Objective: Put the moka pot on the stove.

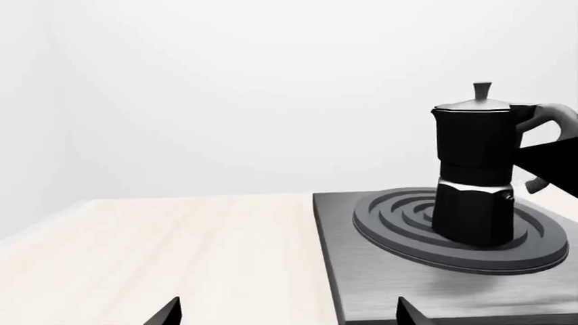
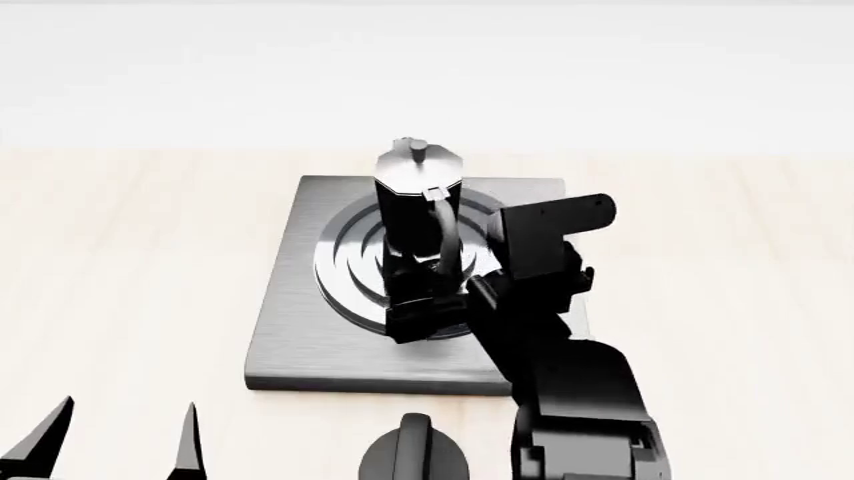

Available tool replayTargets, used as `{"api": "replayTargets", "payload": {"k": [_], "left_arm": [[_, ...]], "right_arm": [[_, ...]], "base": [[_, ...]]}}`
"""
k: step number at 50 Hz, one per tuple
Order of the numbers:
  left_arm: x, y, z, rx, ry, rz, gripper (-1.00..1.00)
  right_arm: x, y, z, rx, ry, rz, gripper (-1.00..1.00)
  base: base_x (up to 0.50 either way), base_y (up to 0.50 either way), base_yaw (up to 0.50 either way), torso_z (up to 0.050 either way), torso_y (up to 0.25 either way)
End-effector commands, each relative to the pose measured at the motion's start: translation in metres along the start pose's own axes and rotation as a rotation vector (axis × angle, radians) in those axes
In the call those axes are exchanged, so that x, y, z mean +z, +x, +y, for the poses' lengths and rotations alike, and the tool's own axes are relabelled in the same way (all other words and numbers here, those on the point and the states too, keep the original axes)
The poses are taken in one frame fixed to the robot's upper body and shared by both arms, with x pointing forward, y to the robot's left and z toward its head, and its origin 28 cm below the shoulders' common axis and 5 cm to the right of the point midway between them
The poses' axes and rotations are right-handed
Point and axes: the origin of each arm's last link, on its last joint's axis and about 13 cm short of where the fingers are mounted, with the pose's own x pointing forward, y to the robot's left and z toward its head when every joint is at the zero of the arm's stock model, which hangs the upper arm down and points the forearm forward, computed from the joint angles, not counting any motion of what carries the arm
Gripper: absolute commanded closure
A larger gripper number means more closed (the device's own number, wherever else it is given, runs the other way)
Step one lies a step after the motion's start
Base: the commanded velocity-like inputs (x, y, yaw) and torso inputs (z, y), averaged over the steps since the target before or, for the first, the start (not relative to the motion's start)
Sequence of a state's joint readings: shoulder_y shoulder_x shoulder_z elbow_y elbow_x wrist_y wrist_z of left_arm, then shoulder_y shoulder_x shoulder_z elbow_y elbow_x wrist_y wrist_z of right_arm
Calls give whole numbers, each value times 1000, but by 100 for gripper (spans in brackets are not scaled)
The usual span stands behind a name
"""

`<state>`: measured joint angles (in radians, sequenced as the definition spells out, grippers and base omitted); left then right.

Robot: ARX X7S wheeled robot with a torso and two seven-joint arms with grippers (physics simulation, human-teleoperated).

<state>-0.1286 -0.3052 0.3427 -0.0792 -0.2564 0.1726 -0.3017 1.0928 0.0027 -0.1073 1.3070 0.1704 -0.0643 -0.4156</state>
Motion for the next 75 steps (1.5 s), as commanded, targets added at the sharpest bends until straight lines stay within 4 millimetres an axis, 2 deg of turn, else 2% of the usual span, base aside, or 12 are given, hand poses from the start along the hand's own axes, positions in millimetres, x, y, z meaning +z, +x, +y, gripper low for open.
{"api": "replayTargets", "payload": {"k": [1, 3, 19, 43, 50, 75], "left_arm": [[4, -4, 0, -8, -12, -11, -100], [4, -4, 1, -8, -12, -10, -100], [5, -5, 0, -10, -12, -13, -100], [5, -6, 0, -10, -11, -14, -100], [5, -6, 0, -11, -10, -15, -100], [6, -4, 0, -10, -12, -19, -100]], "right_arm": [[-1, -2, -4, 4, -9, -56, -100], [-5, -4, -5, 4, -11, -74, -100], [-1, -3, -4, 59, -32, -169, -100], [18, -50, 18, 99, -83, -371, -100], [24, -61, 21, 85, -95, -497, -100], [30, -76, 24, 99, -103, -679, -100]], "base": [[0, 0, 0, 0, 0], [0, 0, 0, 0, 0], [0, 0, 0, 0, 0], [0, 0, 0, 0, 0], [0, 0, 0, 0, 0], [0, 0, 0, 0, 0]]}}
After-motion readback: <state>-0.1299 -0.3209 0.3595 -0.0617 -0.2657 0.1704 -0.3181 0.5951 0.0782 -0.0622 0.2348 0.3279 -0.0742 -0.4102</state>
